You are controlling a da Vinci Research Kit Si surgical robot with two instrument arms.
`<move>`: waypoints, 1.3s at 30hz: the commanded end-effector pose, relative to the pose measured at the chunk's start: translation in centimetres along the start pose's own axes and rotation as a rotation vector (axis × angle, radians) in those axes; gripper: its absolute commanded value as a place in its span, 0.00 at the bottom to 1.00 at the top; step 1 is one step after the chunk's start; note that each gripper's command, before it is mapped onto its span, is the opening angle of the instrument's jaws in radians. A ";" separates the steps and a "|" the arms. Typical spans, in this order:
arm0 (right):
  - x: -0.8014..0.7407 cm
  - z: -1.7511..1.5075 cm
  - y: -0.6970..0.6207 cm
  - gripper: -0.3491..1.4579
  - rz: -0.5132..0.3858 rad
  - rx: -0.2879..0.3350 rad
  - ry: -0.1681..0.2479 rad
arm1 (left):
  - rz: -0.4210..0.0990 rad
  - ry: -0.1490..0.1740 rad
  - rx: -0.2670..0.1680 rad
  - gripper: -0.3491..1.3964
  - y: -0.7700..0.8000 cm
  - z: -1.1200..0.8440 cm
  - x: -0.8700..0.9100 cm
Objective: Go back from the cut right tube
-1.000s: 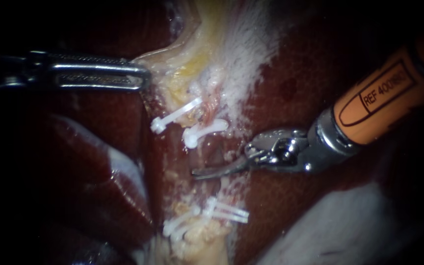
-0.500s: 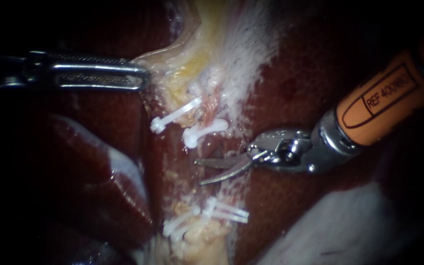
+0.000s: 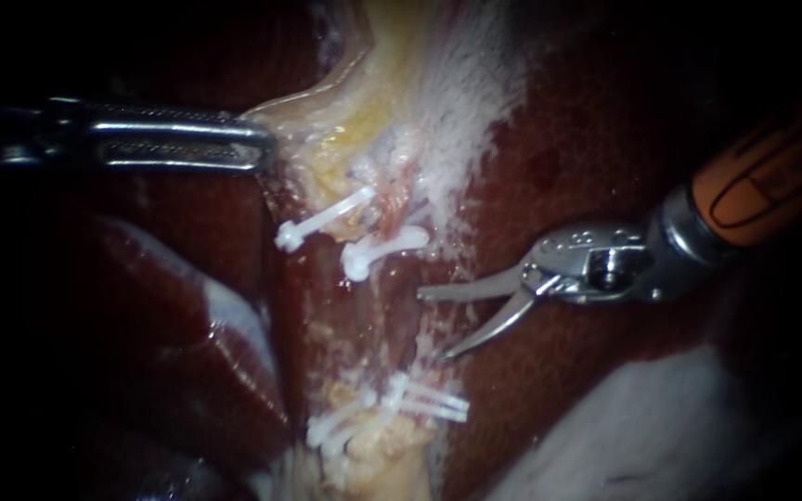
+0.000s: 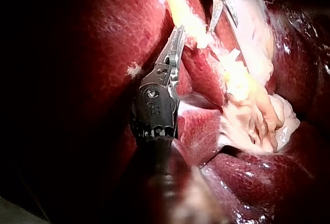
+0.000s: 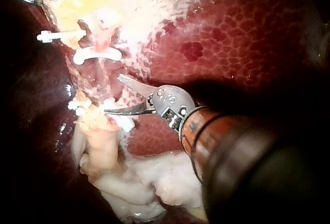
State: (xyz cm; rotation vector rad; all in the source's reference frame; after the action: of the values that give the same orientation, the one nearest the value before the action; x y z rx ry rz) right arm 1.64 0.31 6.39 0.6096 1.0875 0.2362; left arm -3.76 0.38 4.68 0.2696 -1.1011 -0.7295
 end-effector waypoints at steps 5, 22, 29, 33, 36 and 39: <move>0.13 -0.26 0.10 0.98 -0.051 -0.051 0.002 | 0.001 0.000 0.001 0.00 0.00 0.00 0.01; 0.21 -0.56 0.09 0.98 -0.115 -0.080 0.002 | 0.003 -0.001 -0.001 0.00 0.02 0.03 0.07; 0.20 -0.56 0.05 0.98 -0.116 -0.079 0.002 | 0.010 -0.002 -0.001 0.00 0.04 0.15 0.20; 0.20 -0.55 0.03 0.98 -0.116 -0.079 0.002 | 0.017 0.009 0.009 0.00 0.08 0.25 0.32; 0.20 -0.55 0.02 0.98 -0.116 -0.079 0.002 | 0.005 0.023 0.022 0.00 0.04 0.37 0.42; 0.20 -0.55 0.02 0.98 -0.116 -0.076 0.002 | -0.005 0.034 0.034 0.00 -0.04 0.51 0.53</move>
State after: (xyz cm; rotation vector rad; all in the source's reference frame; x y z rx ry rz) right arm 1.24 0.61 6.07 0.4744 1.1066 0.1775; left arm -4.12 0.05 5.29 0.3148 -1.0786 -0.7126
